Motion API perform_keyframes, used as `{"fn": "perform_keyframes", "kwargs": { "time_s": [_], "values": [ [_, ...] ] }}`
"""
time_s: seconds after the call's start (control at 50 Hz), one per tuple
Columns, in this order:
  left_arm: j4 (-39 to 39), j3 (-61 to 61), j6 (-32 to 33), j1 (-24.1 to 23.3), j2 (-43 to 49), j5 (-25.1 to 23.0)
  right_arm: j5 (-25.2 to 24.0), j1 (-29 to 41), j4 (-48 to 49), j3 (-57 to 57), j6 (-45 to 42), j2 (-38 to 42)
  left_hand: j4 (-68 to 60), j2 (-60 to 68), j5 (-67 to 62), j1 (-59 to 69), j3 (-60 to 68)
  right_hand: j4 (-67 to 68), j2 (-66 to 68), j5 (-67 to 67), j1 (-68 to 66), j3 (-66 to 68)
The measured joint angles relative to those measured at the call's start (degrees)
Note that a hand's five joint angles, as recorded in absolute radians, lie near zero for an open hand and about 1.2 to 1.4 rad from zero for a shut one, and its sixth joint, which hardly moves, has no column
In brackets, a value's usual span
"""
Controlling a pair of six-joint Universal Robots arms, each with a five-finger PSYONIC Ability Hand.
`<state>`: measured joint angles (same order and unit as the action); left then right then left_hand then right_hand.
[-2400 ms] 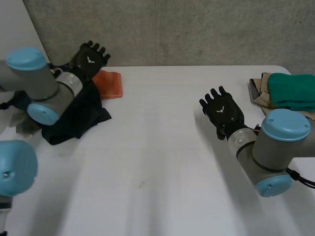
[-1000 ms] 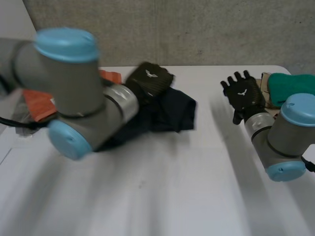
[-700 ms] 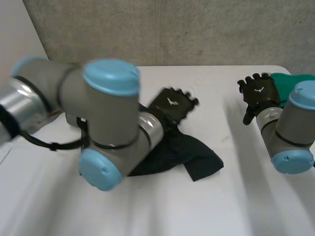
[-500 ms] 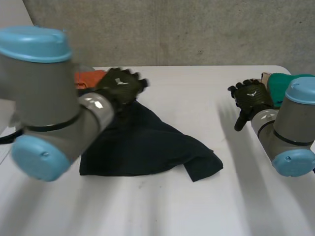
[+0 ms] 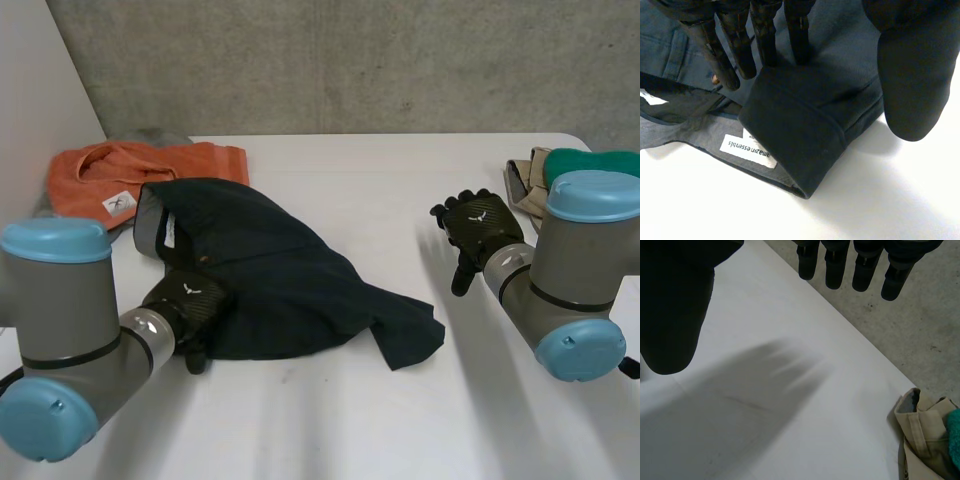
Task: Fold the laundry.
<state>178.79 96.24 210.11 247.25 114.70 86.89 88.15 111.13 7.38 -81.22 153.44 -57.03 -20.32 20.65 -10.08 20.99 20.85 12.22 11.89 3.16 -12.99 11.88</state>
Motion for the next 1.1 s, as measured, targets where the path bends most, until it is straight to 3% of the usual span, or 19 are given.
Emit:
{"fn": "perform_keyframes", "kwargs": {
  "time_s": [0.12,0.2,0.22,0.24,0.26,0.3,0.46,0.54,0.62,0.78,0.86,0.94,1.02,1.06,1.1],
  "values": [
    [1.9,-2.8,2.7,1.2,3.7,0.5,0.0,-0.3,0.0,0.0,-0.5,0.2,0.4,-1.0,0.5,0.0,-0.3,0.0,0.0,0.0,0.0,0.0],
    [4.3,-4.5,6.2,2.1,6.1,1.0,0.0,-0.4,0.0,-0.1,-0.8,0.4,-7.7,8.0,-8.0,8.3,7.0,0.0,0.0,0.0,0.0,0.0],
    [4.8,-4.7,6.9,2.3,6.4,1.1,0.0,-0.4,0.0,-0.1,-0.8,0.4,-16.8,17.3,-17.0,17.5,16.2,0.0,0.0,0.0,0.0,0.0],
    [5.8,-5.1,8.3,2.7,7.0,1.3,0.0,-0.4,0.0,-0.1,-0.9,0.4,-34.9,32.6,-33.9,32.4,34.0,0.0,0.0,0.0,0.0,0.0],
    [6.7,-5.4,9.2,3.1,7.3,1.4,0.0,-0.4,0.0,-0.1,-1.0,0.5,-34.9,32.6,-33.9,32.4,34.0,0.0,0.0,0.0,0.0,0.0],
    [9.1,-5.9,11.0,3.9,7.4,1.7,0.0,-0.4,0.0,-0.1,-1.2,0.5,-47.2,44.9,-44.3,45.4,46.0,0.0,0.0,0.0,0.0,0.0],
    [22.3,-9.8,12.6,7.3,1.9,3.8,0.0,-0.4,0.0,-0.1,-1.6,0.4,-48.0,45.5,-44.4,45.4,46.6,0.0,0.0,0.0,0.0,0.0],
    [28.7,-15.9,11.5,8.0,-1.1,2.3,0.0,-0.3,0.0,-0.1,-1.6,0.3,-48.3,46.2,-44.4,45.4,46.9,0.0,0.0,0.0,0.0,0.0],
    [31.5,-25.8,7.8,7.2,-1.5,-2.4,0.1,-0.4,-0.1,-0.1,-1.6,0.1,-48.3,47.2,-44.4,45.4,47.3,0.0,0.0,0.0,0.0,0.0],
    [23.6,-44.4,-15.3,-1.7,4.3,-20.1,0.7,-2.2,-0.2,0.7,-1.3,-0.7,-48.3,47.9,-46.4,45.5,47.4,0.0,0.0,0.0,0.0,0.0],
    [18.7,-45.2,-23.0,-6.6,7.6,-26.8,0.7,-4.0,-0.3,1.4,-1.2,-1.1,-48.3,48.0,-46.4,45.5,47.4,0.0,0.0,0.0,0.0,0.0],
    [15.4,-42.1,-24.6,-10.8,10.7,-30.0,0.3,-5.8,-0.3,2.3,-1.2,-1.3,-48.3,48.0,-46.4,45.5,47.4,0.0,0.0,0.0,0.0,0.0],
    [13.8,-36.6,-20.9,-14.9,14.2,-30.3,-0.3,-7.5,-0.4,3.2,-1.1,-1.2,-29.2,28.9,-29.5,27.7,28.9,0.0,0.0,0.0,0.0,0.0],
    [13.5,-34.3,-17.9,-16.7,15.8,-29.8,-0.5,-8.0,-0.4,3.4,-1.1,-1.1,-7.3,6.7,-7.7,4.5,6.8,0.0,0.0,0.0,0.0,0.0],
    [13.0,-33.1,-15.2,-18.0,16.5,-29.2,-0.6,-8.2,-0.4,3.5,-1.0,-0.9,1.4,-1.8,1.3,-3.8,-1.3,0.0,0.0,0.0,0.0,0.0]
  ]
}}
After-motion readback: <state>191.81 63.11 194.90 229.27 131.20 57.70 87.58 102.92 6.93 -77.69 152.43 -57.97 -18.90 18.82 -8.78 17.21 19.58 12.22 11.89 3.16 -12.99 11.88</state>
